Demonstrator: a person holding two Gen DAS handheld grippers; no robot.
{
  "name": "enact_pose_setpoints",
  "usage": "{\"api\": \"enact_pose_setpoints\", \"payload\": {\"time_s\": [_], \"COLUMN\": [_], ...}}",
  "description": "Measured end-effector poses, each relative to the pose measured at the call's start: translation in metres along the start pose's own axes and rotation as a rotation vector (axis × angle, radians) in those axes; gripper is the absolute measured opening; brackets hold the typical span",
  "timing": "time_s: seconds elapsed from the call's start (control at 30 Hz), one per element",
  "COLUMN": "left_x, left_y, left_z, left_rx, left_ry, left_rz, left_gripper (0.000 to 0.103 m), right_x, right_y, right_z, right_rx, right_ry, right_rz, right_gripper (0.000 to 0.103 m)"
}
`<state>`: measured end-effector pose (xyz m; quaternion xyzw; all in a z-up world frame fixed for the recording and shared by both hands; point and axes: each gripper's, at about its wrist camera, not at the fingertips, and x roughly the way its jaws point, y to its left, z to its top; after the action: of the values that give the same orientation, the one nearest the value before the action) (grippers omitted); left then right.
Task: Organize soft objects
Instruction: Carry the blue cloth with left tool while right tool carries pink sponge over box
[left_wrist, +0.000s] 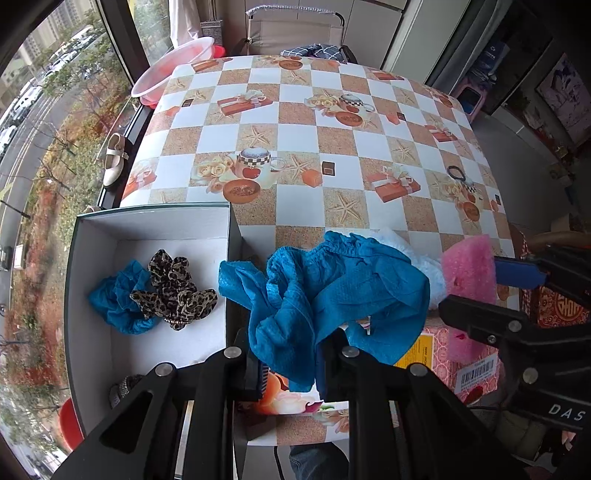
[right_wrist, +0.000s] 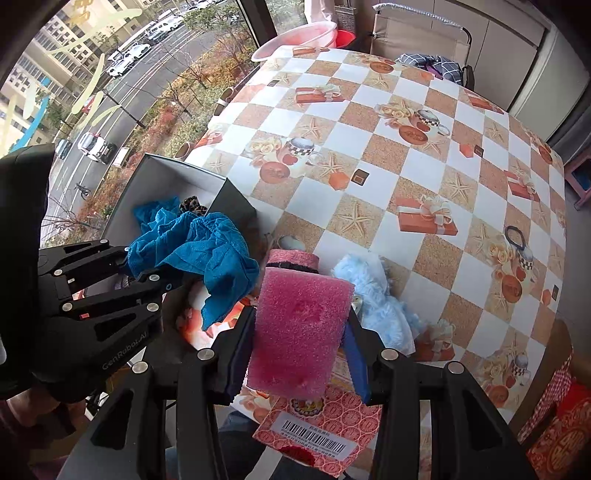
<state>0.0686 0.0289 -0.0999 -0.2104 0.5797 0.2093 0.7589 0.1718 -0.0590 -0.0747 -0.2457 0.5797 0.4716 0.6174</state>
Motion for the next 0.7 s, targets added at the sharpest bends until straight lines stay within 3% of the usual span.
{"api": "enact_pose_setpoints", "payload": {"time_s": [0.43, 0.7], "left_x": [-0.021, -0.028], "left_y": [0.020, 0.047], "left_z": [-0.044, -0.068], "left_rx": [-0.010, -0.082], "left_ry": [-0.007, -0.014], "left_rz": [0.002, 0.002], "left_gripper": [0.021, 0.021], "right_x": [-0.007, 0.002], "right_y": [0.033, 0.055], "right_z": [-0.038, -0.058], "right_rx": [-0.021, -0.027], "right_ry": [0.046, 0.085], "right_rz": [0.008, 0.016], "right_gripper": [0.047, 0.047]}}
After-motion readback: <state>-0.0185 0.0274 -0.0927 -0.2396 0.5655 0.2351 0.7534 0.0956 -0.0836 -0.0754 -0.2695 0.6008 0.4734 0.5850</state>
